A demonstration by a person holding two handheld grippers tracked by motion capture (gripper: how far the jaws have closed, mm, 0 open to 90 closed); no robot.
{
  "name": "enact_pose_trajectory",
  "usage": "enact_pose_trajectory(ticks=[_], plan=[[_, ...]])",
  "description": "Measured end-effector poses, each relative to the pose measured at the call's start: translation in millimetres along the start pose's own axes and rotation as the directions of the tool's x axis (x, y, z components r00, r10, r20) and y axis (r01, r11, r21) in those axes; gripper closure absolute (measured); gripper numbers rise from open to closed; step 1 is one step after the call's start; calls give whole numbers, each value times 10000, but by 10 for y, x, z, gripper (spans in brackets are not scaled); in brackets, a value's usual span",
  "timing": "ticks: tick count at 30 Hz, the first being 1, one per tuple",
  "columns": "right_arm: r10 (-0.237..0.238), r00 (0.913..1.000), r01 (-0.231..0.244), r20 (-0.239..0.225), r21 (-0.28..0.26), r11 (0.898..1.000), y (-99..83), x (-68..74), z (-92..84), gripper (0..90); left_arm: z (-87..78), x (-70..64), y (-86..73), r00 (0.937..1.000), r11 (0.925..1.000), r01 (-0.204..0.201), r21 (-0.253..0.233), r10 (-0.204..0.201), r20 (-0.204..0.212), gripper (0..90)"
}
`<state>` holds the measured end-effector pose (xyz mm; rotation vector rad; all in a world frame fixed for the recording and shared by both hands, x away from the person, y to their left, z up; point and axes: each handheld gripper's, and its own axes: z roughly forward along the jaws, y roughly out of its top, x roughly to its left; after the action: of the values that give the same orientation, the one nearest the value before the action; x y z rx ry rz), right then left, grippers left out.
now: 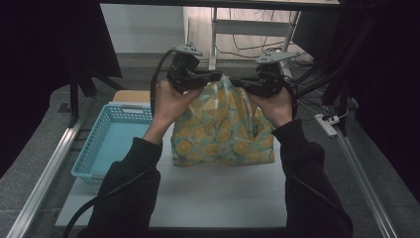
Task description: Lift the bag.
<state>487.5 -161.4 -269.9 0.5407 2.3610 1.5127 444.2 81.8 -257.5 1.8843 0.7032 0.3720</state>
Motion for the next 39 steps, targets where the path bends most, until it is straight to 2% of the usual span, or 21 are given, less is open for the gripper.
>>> enact_pose_trajectory(ticks=[3,6,8,12,17,22,28,34,37,39], plan=[[24,10000,-24,12,3,10000,-1,1,9,861,2,5,-20,9997,9998,-213,-54,212,-153,861],[101,9999,-101,19,-83,9999,-2,-1,12,798,-14,15,-34,9995,9996,-245,-144,242,-188,738],[124,9999,-124,68,-65,9999,-7,2,10,764,-30,25,-50,9997,9997,-205,-91,204,-141,716],[227,9997,-227,-13,-50,9997,-37,10,5,716,-57,53,-122,9998,9999,-92,69,93,-151,618],[349,9994,-349,-44,18,9994,-125,19,12,668,-67,73,-268,9998,9995,184,243,-183,-60,499],[491,9988,-491,-1,97,9987,-238,14,15,609,-62,63,-420,9999,9987,120,494,-119,-21,378],[605,9981,-607,68,227,9979,-406,37,17,520,-57,53,-617,9994,9961,332,821,-333,2,225],[716,9972,-725,220,433,9964,-576,76,31,392,-56,53,-823,9981,9919,615,1110,-615,-36,115],[804,9964,-815,254,463,9956,-667,103,33,343,-67,69,-932,9972,9891,733,1276,-712,-209,92],[853,9961,-863,247,439,9953,-725,117,30,314,-84,80,-1004,9957,9876,921,1270,-906,-172,70]])
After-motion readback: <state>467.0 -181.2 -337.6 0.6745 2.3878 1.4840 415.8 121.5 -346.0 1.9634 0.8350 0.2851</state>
